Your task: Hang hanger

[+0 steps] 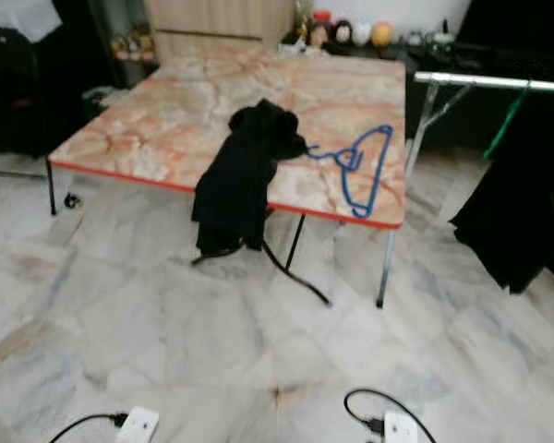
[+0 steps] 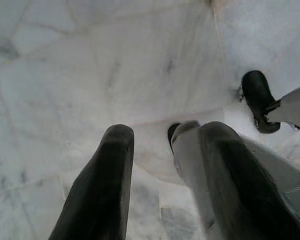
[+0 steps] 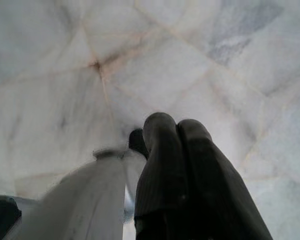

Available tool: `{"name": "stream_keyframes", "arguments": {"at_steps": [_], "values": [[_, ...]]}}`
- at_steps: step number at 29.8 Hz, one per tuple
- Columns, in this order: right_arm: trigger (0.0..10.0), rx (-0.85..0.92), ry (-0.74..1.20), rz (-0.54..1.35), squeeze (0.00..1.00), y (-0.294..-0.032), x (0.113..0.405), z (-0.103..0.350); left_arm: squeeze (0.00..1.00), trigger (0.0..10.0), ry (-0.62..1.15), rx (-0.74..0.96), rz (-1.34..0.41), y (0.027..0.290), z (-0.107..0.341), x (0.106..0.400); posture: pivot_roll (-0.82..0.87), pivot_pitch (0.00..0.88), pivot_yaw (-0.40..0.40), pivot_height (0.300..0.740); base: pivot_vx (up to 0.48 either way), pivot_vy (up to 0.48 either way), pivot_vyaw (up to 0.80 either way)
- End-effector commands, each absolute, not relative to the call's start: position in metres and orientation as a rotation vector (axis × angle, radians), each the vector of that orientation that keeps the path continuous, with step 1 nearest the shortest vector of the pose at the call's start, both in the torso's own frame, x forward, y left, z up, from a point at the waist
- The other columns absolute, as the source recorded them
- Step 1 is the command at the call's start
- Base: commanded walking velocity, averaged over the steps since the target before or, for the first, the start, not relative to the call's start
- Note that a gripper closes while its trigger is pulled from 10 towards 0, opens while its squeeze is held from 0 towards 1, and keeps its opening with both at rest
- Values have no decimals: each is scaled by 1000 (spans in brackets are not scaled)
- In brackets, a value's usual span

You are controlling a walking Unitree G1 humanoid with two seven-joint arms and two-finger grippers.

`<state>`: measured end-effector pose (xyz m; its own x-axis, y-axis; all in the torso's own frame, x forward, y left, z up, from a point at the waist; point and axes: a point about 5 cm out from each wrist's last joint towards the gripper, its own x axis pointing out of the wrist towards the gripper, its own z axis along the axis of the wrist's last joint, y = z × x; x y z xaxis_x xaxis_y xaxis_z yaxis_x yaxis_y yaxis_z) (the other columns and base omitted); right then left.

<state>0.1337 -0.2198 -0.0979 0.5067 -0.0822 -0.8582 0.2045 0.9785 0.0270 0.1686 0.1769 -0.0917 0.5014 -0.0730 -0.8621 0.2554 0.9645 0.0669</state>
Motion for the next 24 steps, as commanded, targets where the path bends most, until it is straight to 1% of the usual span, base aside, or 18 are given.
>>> {"name": "stream_keyframes", "arguments": {"at_steps": [1,4,7,13,17,18,19,20,24], "values": [[10000,157,1040,-175,0,-215,129,-100,0,10000,1049,226,-207,182,-94,163,5,0,12,740,0,0,-775],[10000,152,1040,-177,0,-215,129,-101,0,10000,1047,251,-217,182,-94,163,5,0,13,740,0,0,-775],[10000,151,1040,-178,0,-215,129,-101,0,10000,1048,246,-215,183,-94,163,4,0,15,740,0,-309,-775],[10000,151,1041,-178,0,-215,129,-101,0,10000,1049,240,-212,183,-94,163,6,0,16,740,0,0,-767],[10000,176,1023,-190,0,-214,130,-100,0,10000,1050,243,-215,183,-94,163,7,0,17,740,0,0,-114],[10000,176,1024,-189,573,-214,130,-100,0,10000,1050,244,-216,183,-94,163,7,0,17,740,0,0,0],[10000,179,1021,-190,976,-214,130,-100,0,10000,1051,245,-216,183,-94,163,6,0,18,740,0,0,0],[10000,185,1018,-192,1000,-214,130,-100,0,10000,1051,246,-217,183,-94,163,6,0,18,740,0,0,0],[10000,184,1017,-192,1000,-214,130,-100,0,10000,1051,246,-218,183,-94,163,7,0,17,740,0,0,0]]}}
